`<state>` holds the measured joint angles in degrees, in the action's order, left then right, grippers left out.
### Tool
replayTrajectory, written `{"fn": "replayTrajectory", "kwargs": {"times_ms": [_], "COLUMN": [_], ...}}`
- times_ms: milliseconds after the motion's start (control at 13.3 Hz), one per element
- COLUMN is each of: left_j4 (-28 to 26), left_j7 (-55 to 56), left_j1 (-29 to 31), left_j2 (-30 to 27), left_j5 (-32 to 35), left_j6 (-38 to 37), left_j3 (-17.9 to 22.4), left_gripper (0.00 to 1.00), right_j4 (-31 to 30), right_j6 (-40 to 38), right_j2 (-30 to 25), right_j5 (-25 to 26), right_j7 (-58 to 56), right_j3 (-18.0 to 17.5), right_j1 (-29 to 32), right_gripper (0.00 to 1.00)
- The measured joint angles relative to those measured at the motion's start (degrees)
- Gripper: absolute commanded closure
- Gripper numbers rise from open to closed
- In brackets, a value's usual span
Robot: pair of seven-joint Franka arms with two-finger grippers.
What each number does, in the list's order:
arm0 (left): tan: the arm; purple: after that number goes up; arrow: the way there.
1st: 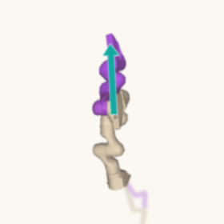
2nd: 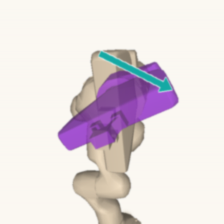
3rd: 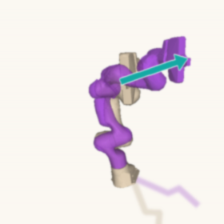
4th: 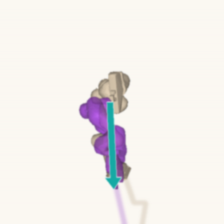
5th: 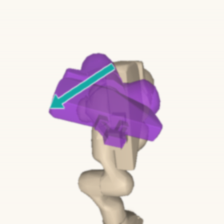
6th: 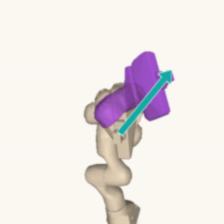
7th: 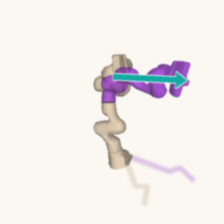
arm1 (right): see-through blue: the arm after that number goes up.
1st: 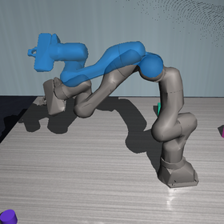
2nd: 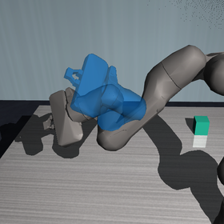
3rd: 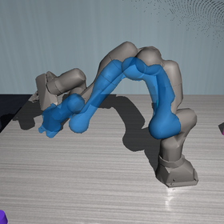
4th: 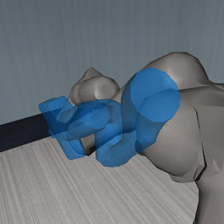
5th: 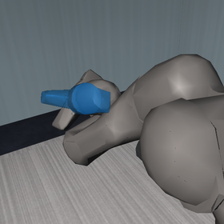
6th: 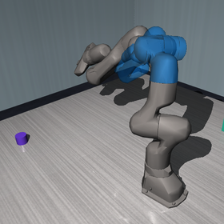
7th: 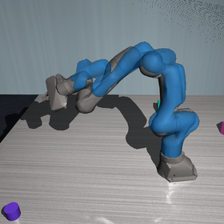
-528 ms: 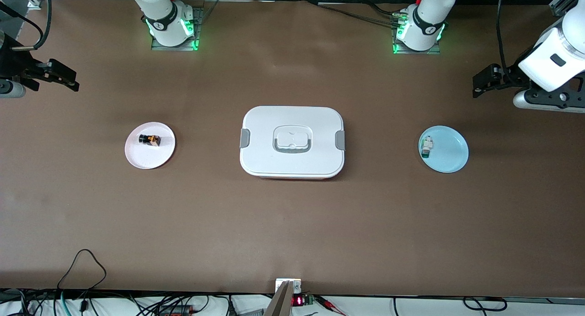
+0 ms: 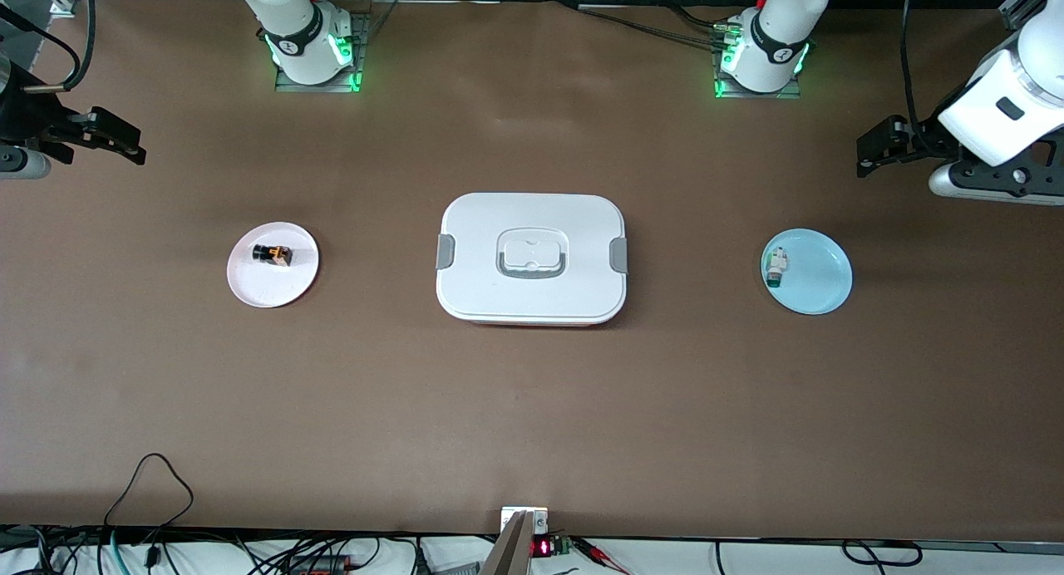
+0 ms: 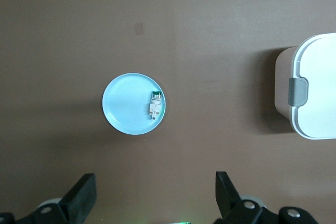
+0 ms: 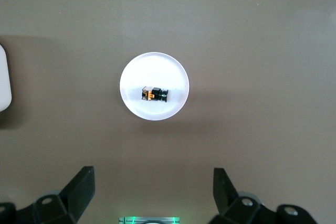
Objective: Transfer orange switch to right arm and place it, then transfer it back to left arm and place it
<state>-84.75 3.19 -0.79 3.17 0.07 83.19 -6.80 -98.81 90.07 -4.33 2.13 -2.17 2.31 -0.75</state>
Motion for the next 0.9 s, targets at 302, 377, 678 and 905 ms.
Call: {"fn": "replayTrajectory", "kwargs": {"times_ms": [302,377,678,905], "left_j4": [0.00,0.00,0.00,0.00], "left_j7": [0.00,0.00,0.00,0.00], "left_j1": [-0.16,-0.16,-0.15,-0.14], "left_j2": [-0.02,-0.03,-0.03,-0.04], "left_j5": [0.00,0.00,0.01,0.03], "left_j6": [0.00,0.00,0.00,0.00], "left_j3": [0.06,0.06,0.06,0.08], "left_gripper": [0.00,0.00,0.00,0.00], "right_j4": [-0.07,-0.04,0.22,0.39], "right_j6": [-0.12,0.05,1.90,2.11], "right_j2": [2.81,4.00,7.97,9.90], "right_j5": [0.00,0.00,-0.10,-0.06], "right_j7": [-0.02,-0.02,-0.02,0.00], "right_j3": [-0.19,-0.28,-0.37,-0.48], "right_j1": [-0.47,-0.73,-1.15,-2.99], "right_gripper": [0.00,0.00,0.00,0.00]}}
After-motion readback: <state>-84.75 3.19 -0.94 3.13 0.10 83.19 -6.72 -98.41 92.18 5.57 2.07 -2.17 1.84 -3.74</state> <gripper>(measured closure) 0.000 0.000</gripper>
